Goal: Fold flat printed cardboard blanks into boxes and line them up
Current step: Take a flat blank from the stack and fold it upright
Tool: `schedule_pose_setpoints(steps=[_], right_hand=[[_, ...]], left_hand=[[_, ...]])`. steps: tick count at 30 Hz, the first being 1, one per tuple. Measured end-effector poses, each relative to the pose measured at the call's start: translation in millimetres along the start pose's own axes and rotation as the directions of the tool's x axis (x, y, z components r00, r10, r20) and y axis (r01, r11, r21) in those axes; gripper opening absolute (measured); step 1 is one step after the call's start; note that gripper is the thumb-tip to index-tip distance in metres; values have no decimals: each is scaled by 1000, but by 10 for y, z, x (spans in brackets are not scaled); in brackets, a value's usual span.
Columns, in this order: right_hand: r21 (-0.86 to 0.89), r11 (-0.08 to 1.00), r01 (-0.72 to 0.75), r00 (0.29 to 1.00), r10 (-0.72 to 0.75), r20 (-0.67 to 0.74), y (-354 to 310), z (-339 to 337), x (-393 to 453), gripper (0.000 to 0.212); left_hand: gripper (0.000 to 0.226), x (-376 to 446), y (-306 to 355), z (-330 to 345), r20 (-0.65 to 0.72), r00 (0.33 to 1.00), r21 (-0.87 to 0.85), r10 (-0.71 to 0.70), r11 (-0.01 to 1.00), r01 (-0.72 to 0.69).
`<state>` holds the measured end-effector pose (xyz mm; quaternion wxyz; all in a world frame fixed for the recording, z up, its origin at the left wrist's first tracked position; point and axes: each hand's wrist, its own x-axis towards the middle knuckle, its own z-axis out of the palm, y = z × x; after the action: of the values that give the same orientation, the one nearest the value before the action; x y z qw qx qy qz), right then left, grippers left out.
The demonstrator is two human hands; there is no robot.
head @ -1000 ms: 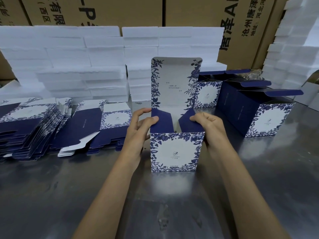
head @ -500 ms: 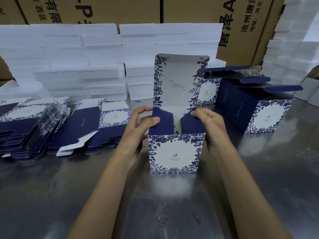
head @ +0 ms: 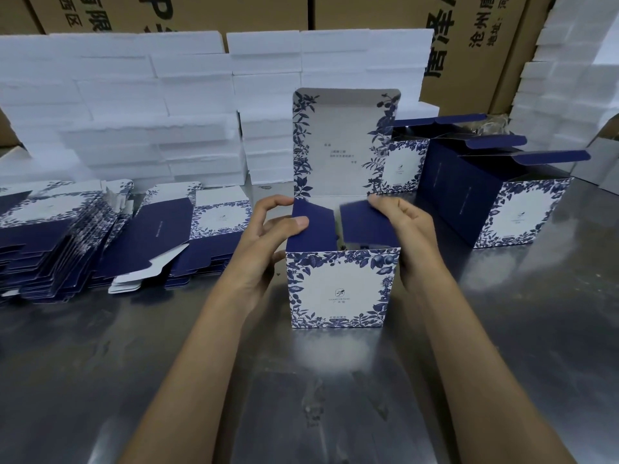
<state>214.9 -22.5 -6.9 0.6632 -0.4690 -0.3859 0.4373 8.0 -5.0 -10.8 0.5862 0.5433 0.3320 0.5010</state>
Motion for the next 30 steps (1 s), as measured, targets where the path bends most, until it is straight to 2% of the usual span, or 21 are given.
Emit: schedule_pose_setpoints(steps=[1, 3, 4, 6, 8, 12, 15, 18, 20, 22, 25, 27, 30], right_hand=[[4, 1000, 18, 1000, -18, -5, 2, -6, 5, 30], [-14, 998, 61, 998, -61, -6, -21, -1, 16, 10], [-26, 998, 53, 999, -53, 12, -48, 20, 11, 7], [52, 999, -11, 996, 7, 86, -74, 51, 4, 30], [173, 983, -66, 987, 40, 153, -54, 78, -39, 41], [312, 944, -109, 982, 53, 182, -39, 90, -63, 47], [361, 927, -101, 985, 41, 169, -37, 93, -42, 36], [376, 921, -104, 973, 17, 229, -18, 104, -52, 18], [384, 915, -122, 974, 35, 226, -37, 85, -57, 20], [368, 923, -110, 981, 41, 190, -51, 67, -60, 27], [230, 972, -42, 990, 10, 142, -57, 93, -74, 9], [123, 992, 7, 992, -22, 127, -65, 100, -77, 11], [20, 1000, -3, 986, 0, 165, -158, 62, -72, 14]], left_hand=[[49, 1, -8, 3, -22, 1000, -6, 5, 1000, -5], [54, 1, -5, 16, -60, 998, -17, 13, 1000, -15], [59, -3, 3, 26, -74, 997, -17, 20, 1000, -21], [72, 0, 4, 37, -88, 995, -23, 42, 999, -44], [80, 17, -19, 25, -78, 994, -49, 71, 996, -75], [68, 40, -11, 4, -24, 993, -42, 115, 992, -116], [54, 37, -1, 16, -62, 992, -36, 112, 993, -114], [34, 43, -6, 62, -103, 988, -11, 114, 993, -116], [30, 58, 16, 61, -136, 987, -26, 82, 996, -86], [30, 60, 51, 49, -128, 991, -45, 49, 997, -56], [17, 21, 59, 60, -145, 987, 62, 67, 996, -58], [7, 4, 66, 74, -161, 984, 114, 82, 991, -64], [12, 18, 181, 59, -137, 990, 154, 37, 988, -15]])
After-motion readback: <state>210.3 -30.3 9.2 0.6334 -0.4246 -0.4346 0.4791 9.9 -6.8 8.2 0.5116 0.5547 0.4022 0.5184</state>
